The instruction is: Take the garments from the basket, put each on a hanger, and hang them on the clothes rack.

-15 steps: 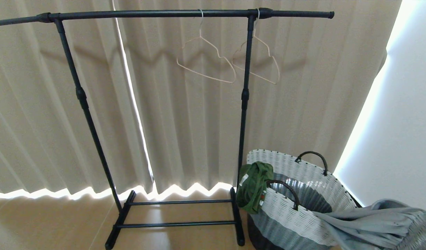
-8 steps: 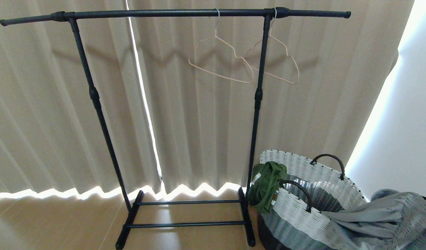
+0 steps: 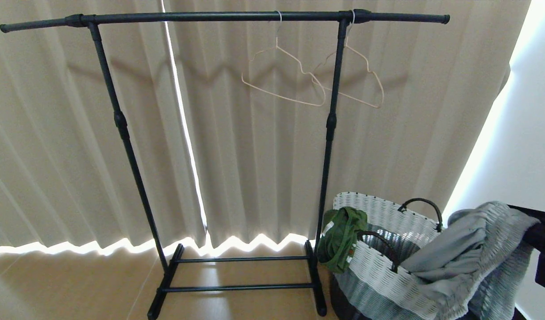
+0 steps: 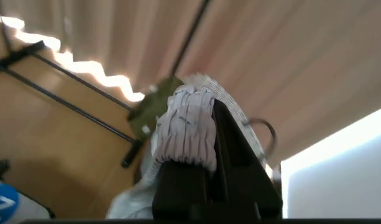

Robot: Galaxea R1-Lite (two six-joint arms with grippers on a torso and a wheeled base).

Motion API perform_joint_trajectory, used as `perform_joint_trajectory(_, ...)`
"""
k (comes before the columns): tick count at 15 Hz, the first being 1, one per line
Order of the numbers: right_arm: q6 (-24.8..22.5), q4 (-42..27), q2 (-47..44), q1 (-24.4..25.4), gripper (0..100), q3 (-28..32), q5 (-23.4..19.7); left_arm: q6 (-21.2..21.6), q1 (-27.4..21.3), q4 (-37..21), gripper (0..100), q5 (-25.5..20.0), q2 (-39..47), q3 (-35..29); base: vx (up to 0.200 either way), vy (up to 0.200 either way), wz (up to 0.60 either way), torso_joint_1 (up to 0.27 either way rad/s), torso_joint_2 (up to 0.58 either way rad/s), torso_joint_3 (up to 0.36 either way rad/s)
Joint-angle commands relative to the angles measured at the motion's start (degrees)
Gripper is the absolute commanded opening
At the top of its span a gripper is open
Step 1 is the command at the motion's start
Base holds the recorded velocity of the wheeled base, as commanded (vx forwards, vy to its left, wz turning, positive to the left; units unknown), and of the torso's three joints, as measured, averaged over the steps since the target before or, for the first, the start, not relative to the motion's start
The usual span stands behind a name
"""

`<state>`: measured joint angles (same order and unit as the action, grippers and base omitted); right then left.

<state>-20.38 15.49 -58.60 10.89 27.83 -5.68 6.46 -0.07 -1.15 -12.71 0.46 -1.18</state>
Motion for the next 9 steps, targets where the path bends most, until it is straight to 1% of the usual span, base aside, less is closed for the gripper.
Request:
perform_joint_trajectory(1,2.0,0.1,-7.7,0.9,0,5.8,-2.8,0.7,-0.2,-0.2,100,-7.5,0.9,-5.8,0.000,0.000,0.00,0.000,0.00,0.000)
perform_joint_trajectory(2,4.4,0.0,-9.5,1.0,0,8.0,-4.8,0.7,-0.1,-0.1,100,-10.8,4.6,-9.1,0.000,0.000,0.00,0.000,0.00,0.000)
perform_joint_trajectory(3,6.9,0.0,-11.2,1.2,0,10.4,-6.6,0.7,-0.1,0.1,100,-12.0,10.4,-12.9,0.000,0.000,0.00,0.000,0.00,0.000)
perform_joint_trajectory(5,9.2,0.0,-13.0,3.2,0,14.7,-8.3,0.7,-0.6,1.1,100,-12.1,22.9,-19.6,0.000,0.000,0.00,0.000,0.00,0.000)
perform_joint_trajectory(6,9.7,0.0,-13.7,4.1,0,16.7,-8.6,0.4,-2.2,3.9,100,-12.0,29.8,-22.0,0.000,0.000,0.00,0.000,0.00,0.000)
perform_joint_trajectory(7,10.2,-0.1,-14.3,5.4,0,18.5,-9.0,-0.2,-5.1,8.4,100,-12.0,36.0,-23.3,0.000,0.000,0.00,0.000,0.00,0.000)
perform_joint_trajectory(9,12.9,0.0,-15.8,8.4,0,21.0,-9.1,-3.0,-13.1,17.4,100,-11.5,46.7,-25.5,0.000,0.000,0.00,0.000,0.00,0.000)
